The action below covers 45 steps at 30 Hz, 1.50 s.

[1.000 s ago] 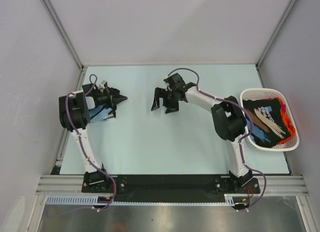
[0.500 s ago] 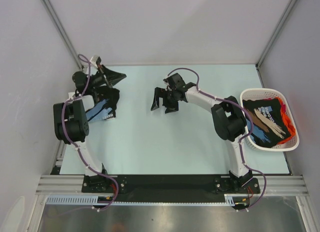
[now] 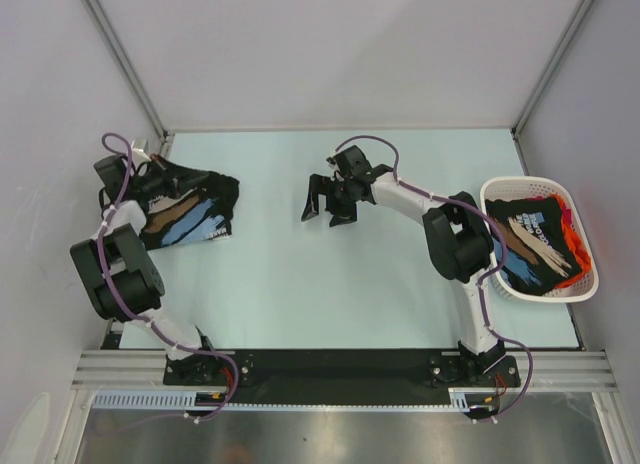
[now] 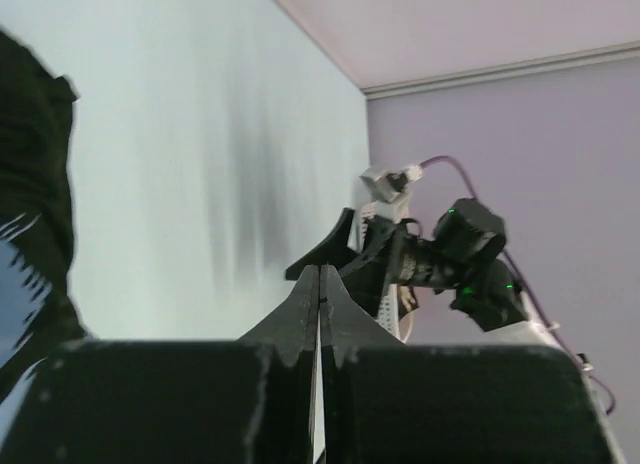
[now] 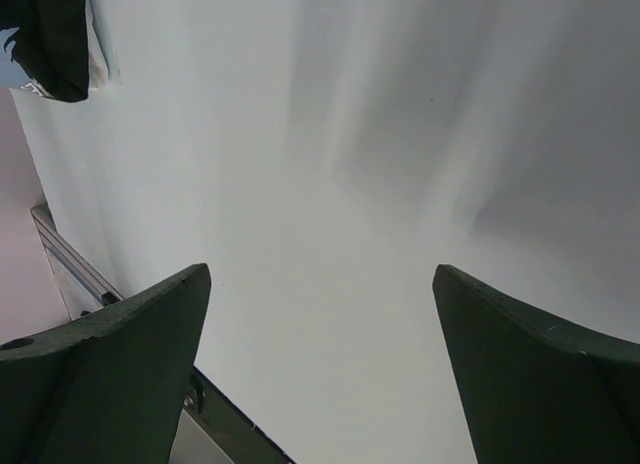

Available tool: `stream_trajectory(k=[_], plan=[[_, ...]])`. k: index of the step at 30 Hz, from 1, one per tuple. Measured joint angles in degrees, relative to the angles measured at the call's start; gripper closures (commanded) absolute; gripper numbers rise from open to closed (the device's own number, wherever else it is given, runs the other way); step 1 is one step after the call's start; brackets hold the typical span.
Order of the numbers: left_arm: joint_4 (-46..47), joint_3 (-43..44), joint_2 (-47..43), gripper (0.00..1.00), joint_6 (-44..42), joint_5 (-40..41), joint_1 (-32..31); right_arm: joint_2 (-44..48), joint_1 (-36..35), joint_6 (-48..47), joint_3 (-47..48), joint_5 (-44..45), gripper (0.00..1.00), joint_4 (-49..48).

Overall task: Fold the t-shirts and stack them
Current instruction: Neatly place the folded tshirt to the corner

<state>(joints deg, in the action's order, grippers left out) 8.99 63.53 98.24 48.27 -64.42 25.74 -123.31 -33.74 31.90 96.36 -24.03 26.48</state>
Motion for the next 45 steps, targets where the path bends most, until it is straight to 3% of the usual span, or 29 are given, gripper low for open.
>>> stream_trajectory(k=[3, 10, 16, 23, 29, 33, 41, 45], plan=[[-4.1, -2.2, 0.3, 1.00, -4.6, -0.4, 0.7, 0.0, 0.0, 0.0, 0.0, -0.5, 0.00, -0.2], [-5.7, -11.8, 10.3, 1.00, -7.7, -1.9, 1.0, 0.0, 0.2, 0.0, 0.0, -0.9, 0.00, -0.3], [-1.7, -13.0, 16.5, 1.00, -9.2, -4.7, 1.4, 0.0, 0.5, 0.0, 0.0, -1.3, 0.00, -0.3], [22.7, -14.8, 22.6, 1.00, 4.0, -12.7, 2.9, 0.0, 0.7, 0.0, 0.0, -1.5, 0.00, -0.3], [25.3, -9.2, 24.3, 1.00, 11.9, -12.0, 3.0, 0.0, 0.8, 0.0, 0.0, -1.5, 0.00, -0.2], [20.5, -5.8, 22.8, 1.00, 10.8, -10.5, 3.0, 0.0, 0.9, 0.0, 0.0, -1.5, 0.00, -0.2], [11.3, -7.3, 8.7, 0.99, 4.6, -8.5, 1.7, 0.0, 0.9, 0.0, 0.2, -1.4, 0.00, -0.2], [9.0, -8.5, 1.4, 0.89, 1.9, -6.1, -4.8, 0.0, 0.9, -0.3, 0.3, 1.0, 0.00, 0.0]])
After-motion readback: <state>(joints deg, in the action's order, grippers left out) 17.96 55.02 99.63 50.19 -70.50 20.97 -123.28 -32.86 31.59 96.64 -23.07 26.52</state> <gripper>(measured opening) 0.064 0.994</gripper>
